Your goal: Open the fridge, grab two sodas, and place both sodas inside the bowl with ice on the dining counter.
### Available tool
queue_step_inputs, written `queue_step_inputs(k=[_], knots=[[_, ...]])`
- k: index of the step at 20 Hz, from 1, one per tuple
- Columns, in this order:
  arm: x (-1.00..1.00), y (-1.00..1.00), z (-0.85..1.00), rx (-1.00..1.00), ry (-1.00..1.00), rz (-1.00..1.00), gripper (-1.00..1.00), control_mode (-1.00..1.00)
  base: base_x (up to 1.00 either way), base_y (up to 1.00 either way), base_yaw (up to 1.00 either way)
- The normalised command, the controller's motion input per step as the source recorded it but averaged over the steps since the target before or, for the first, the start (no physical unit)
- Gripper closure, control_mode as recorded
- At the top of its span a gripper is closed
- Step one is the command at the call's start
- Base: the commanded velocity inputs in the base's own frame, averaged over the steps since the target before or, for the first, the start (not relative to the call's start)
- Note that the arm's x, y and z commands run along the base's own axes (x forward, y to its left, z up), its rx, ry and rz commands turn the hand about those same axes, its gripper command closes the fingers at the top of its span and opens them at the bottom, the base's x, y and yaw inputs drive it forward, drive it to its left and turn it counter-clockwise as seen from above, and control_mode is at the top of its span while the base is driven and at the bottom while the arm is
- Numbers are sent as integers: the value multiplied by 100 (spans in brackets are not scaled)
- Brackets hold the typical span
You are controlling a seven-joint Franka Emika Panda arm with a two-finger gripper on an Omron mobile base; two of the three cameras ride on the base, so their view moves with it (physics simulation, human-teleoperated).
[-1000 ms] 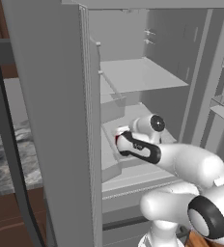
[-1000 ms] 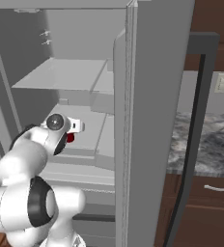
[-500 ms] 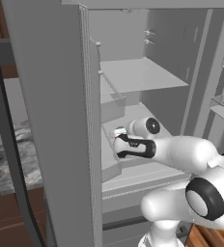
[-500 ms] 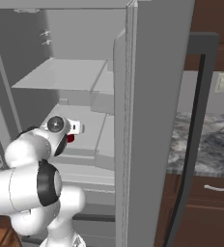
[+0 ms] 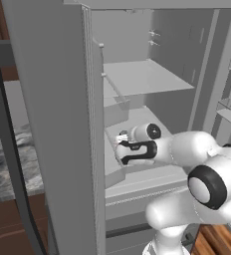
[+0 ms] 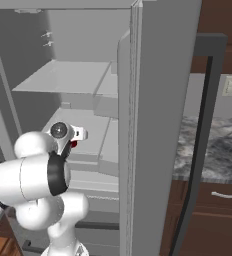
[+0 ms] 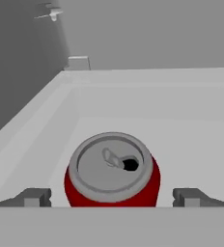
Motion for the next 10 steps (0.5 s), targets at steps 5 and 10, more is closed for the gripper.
queue_step_inputs(k=[5, 10], knots=[[16, 3, -10, 0, 0, 0, 100, -100, 0, 0, 0], [6, 0, -12, 0, 0, 0, 100, -100, 0, 0, 0]])
